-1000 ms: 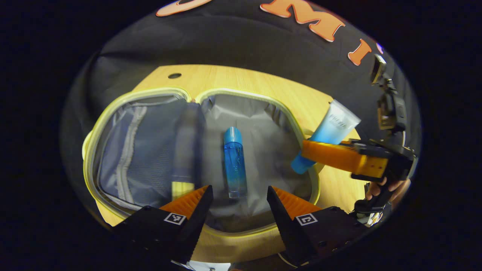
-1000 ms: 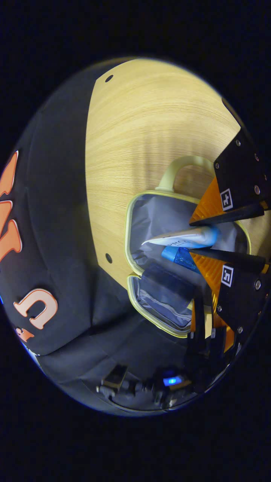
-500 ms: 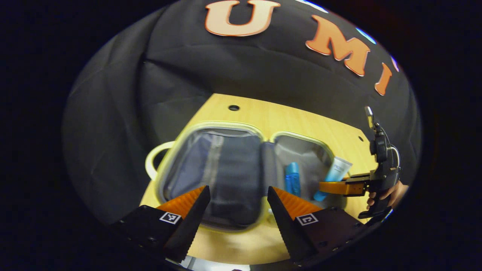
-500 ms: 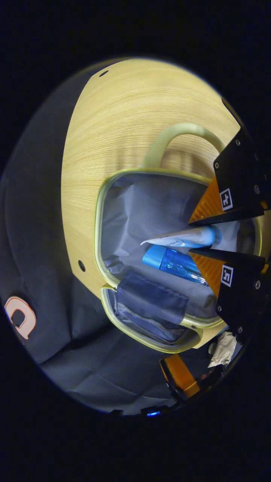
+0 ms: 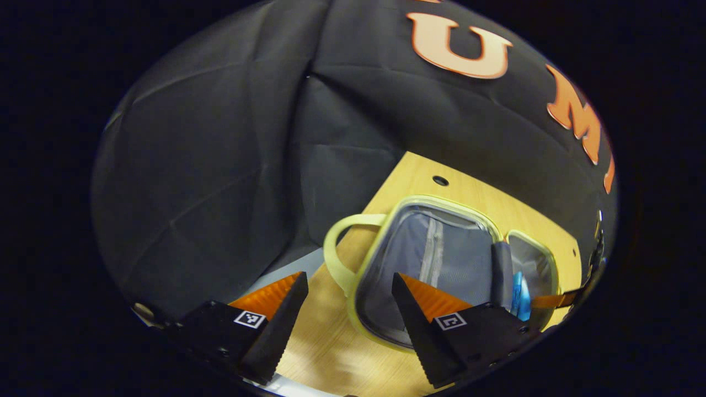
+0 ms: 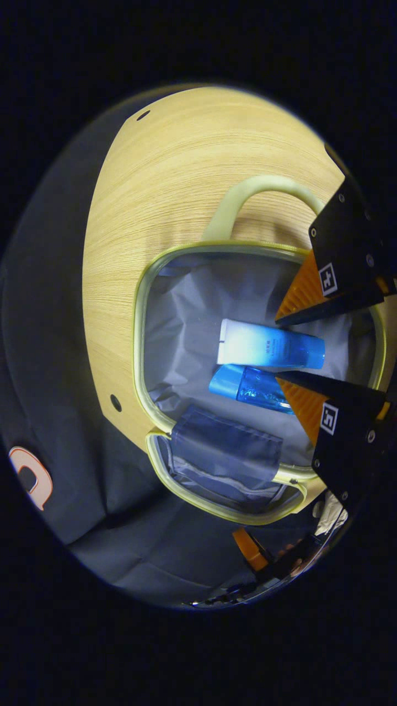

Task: First open the suitcase, pack the skin care products into it, and then close the suitcase.

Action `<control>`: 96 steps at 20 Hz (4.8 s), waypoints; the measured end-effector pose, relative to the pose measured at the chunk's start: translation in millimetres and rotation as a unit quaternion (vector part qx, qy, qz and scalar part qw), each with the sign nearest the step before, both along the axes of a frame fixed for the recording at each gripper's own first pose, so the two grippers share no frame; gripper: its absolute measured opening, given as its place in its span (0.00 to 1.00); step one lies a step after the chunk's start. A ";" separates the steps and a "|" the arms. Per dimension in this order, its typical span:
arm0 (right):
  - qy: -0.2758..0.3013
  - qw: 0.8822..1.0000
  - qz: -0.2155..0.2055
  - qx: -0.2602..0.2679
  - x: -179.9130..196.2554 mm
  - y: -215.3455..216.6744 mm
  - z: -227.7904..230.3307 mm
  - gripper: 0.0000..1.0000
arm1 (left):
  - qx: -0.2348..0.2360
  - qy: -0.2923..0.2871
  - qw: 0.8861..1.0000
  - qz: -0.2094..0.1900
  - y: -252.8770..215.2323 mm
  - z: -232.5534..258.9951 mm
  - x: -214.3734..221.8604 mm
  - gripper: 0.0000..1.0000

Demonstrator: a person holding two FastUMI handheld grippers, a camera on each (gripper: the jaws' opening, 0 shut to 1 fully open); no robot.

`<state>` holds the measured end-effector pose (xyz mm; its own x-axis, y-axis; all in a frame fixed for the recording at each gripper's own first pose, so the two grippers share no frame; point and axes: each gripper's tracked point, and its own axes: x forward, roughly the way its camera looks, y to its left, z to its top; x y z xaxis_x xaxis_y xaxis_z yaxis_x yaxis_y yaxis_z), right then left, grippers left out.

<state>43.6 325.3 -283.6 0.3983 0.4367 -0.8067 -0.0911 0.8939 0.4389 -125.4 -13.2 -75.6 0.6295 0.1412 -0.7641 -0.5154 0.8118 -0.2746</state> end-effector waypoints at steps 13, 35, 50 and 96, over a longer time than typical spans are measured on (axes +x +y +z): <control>-0.168 0.978 -0.045 -0.111 -3.1 -113.8 69.9 0.94 | -0.290 -0.050 0.941 0.168 33.4 -67.6 32.2 0.79; -0.358 0.907 -0.092 -0.201 16.2 -269.6 164.2 0.96 | -0.091 -0.203 0.974 -0.042 -25.9 184.8 86.4 0.14; -0.376 0.908 -0.071 -0.174 0.9 -308.0 153.4 0.97 | -0.150 -0.267 0.941 -0.145 -233.3 288.6 97.3 0.14; -0.458 0.869 -0.155 -0.107 -18.1 -374.9 226.8 0.95 | 0.079 -0.292 0.914 -0.269 -459.7 276.6 93.3 0.96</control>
<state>25.4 -49.7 -56.8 0.9877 0.0732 -0.1385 -0.0553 0.9901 0.1288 -32.1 -472.9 201.0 0.9345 -0.2287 -0.2730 0.1668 0.9583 -0.2319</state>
